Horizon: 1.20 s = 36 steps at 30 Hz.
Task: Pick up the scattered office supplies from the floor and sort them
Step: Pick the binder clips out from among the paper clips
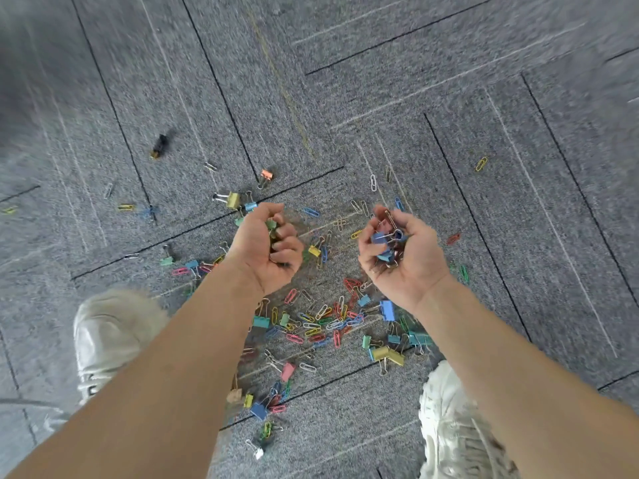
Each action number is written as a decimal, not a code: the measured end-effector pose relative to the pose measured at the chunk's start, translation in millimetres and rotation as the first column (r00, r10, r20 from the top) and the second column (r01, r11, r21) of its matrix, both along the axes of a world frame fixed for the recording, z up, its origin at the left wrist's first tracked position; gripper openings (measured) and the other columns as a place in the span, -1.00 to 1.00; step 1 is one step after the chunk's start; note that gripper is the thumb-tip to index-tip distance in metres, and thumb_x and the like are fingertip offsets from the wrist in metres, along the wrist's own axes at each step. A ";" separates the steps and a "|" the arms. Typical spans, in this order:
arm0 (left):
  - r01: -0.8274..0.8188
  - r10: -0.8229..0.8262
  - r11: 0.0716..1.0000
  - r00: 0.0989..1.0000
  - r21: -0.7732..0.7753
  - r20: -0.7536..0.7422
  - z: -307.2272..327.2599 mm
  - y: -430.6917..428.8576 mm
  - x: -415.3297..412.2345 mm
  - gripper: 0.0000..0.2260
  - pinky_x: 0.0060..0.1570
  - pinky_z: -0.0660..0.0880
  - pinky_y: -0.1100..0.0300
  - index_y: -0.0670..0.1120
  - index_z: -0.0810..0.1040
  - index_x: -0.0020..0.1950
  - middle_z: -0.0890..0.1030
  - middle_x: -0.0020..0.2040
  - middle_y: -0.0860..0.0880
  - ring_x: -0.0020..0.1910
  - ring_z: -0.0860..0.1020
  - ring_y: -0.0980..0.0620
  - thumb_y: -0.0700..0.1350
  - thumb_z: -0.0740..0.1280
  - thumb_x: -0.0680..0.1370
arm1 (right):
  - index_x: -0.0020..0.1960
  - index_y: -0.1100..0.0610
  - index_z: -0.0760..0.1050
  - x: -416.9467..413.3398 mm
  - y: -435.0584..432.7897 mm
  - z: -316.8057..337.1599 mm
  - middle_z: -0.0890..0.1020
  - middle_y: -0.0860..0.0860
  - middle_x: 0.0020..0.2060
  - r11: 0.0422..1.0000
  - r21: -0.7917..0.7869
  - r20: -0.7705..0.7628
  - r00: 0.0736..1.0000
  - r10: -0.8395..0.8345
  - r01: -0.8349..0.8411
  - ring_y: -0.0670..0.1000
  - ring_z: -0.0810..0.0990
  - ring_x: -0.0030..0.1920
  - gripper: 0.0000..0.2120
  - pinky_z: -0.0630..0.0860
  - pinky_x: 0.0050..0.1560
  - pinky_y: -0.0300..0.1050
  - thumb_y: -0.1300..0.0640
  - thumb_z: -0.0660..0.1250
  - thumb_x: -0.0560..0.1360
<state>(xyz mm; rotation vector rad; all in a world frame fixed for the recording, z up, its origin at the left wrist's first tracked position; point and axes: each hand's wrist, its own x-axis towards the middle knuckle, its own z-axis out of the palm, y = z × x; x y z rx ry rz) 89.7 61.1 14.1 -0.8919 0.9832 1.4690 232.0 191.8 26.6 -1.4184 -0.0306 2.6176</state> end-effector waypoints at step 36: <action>-0.306 -0.068 0.934 0.354 -0.184 -0.933 747.6 -422.6 113.8 -0.78 -0.61 0.10 0.40 -0.03 0.44 -0.22 0.38 -0.39 0.02 -0.58 0.28 0.15 0.03 0.30 0.58 | -0.18 0.21 0.36 -53.0 -395.1 692.8 0.43 0.06 -0.40 0.604 0.550 -0.379 0.472 0.796 -0.577 -0.09 0.35 -0.49 -0.73 0.28 -0.63 -0.33 0.16 0.02 0.63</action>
